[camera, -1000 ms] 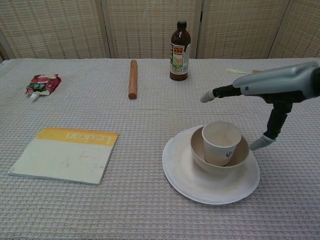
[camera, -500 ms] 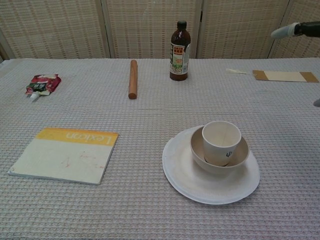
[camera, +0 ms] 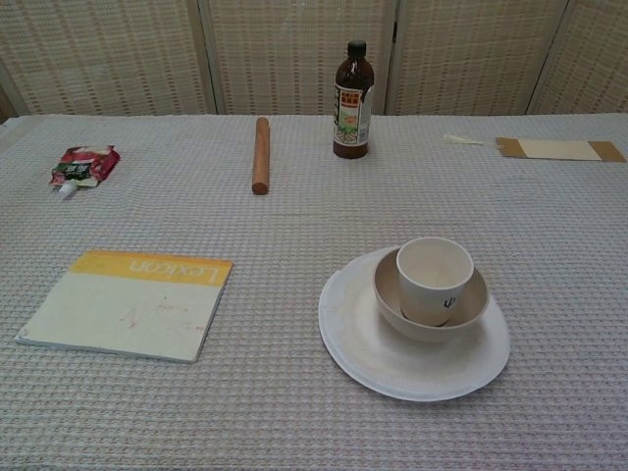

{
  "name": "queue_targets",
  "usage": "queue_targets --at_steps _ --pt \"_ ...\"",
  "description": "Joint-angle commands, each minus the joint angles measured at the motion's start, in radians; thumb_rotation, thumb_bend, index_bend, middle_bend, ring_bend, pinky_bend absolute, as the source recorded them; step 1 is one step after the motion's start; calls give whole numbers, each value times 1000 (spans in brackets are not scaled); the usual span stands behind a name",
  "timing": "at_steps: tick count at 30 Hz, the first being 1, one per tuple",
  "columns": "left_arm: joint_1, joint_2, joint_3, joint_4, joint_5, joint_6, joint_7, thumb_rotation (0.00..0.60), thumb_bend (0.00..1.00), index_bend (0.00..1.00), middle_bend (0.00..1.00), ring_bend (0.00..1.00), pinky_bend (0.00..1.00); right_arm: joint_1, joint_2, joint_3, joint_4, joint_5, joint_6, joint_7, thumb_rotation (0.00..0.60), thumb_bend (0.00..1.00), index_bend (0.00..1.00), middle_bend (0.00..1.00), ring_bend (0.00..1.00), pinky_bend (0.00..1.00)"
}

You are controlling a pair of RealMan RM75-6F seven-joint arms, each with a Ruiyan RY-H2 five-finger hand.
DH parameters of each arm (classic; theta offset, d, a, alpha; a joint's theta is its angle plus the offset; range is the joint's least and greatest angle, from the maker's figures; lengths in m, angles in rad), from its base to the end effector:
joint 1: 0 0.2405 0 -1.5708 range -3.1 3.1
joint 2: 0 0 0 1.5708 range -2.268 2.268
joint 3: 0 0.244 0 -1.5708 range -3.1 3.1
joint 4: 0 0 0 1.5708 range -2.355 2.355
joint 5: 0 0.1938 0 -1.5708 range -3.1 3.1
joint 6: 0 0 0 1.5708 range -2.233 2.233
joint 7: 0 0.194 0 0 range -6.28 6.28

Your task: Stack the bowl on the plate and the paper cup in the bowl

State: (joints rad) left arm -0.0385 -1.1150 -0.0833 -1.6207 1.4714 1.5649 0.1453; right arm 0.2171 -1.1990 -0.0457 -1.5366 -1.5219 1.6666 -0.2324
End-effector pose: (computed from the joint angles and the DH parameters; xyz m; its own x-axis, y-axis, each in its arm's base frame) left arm -0.2981 0.2203 0.1914 0.5189 -0.0827 0.8508 0.8546 0.0721 -0.5142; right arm -0.2613 -0.2468 0.1638 0.5769 0.1659 0.7998 -0.7940 -0.1162 0.5968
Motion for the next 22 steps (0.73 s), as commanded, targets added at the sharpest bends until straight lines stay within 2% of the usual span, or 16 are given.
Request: queue_targets --at_steps 1,8,14,22 --pt "-3 -6 5 0 9 -1 9 600 297 181 0 12 241 -41 -21 6 41 -20 31 49 600 96 0 0 0 0" --pt "-18 -12 16 8 41 -14 -3 600 297 184 0 12 241 -83 -28 19 62 -29 51 86 600 96 0 0 0 0" --pt "-48 -27 24 36 47 -66 -9 600 297 184 0 12 241 -104 -16 29 37 -23 34 85 600 96 0 0 0 0" --pt "-50 -32 23 37 40 -65 -4 600 297 184 0 12 241 -105 -7 35 32 -36 -13 103 600 96 0 0 0 0"
